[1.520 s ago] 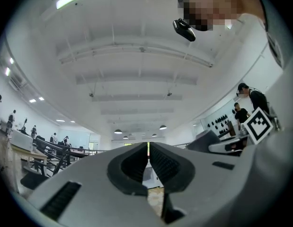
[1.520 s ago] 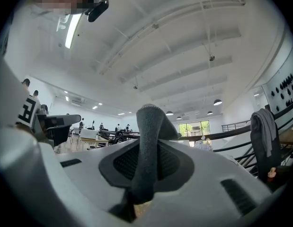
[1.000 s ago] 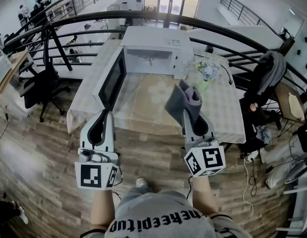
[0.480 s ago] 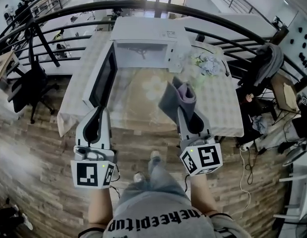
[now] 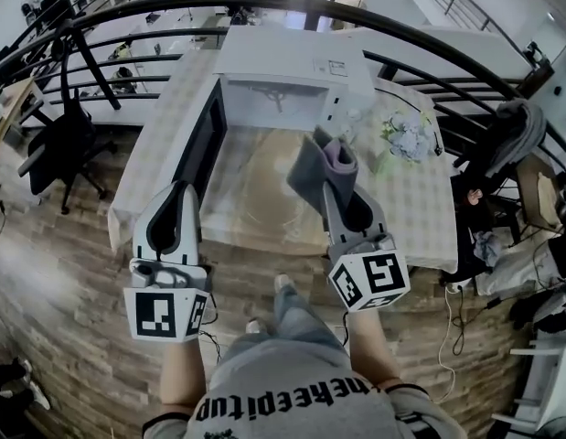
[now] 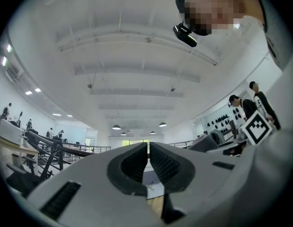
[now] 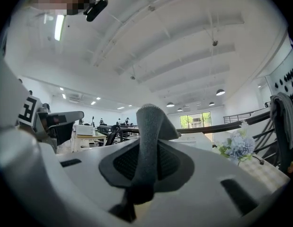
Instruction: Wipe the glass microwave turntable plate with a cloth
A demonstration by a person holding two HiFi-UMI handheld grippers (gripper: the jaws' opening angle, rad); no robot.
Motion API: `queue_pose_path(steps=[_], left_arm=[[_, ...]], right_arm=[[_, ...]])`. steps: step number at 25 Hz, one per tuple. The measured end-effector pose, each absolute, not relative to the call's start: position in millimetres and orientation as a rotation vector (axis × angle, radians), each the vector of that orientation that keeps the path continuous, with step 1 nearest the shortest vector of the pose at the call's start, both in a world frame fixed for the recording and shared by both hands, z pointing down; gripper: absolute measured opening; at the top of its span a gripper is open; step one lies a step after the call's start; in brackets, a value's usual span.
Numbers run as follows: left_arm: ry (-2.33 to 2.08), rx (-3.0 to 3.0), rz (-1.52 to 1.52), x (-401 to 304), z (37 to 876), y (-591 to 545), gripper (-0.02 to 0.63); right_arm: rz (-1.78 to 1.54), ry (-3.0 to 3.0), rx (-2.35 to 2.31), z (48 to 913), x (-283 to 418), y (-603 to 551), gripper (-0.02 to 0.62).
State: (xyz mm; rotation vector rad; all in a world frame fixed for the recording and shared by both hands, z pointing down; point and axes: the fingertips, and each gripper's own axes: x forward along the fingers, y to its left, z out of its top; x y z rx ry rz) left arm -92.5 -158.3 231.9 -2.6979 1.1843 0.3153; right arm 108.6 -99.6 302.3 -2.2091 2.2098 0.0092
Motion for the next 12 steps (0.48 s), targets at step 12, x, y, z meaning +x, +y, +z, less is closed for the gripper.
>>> queue_pose_path(steps=[12], left_arm=[[1.301, -2.634, 0.322, -63, 234, -217, 0.015]], right_arm=[[-0.134, 2.418, -2.041, 329, 130, -196, 0.061]])
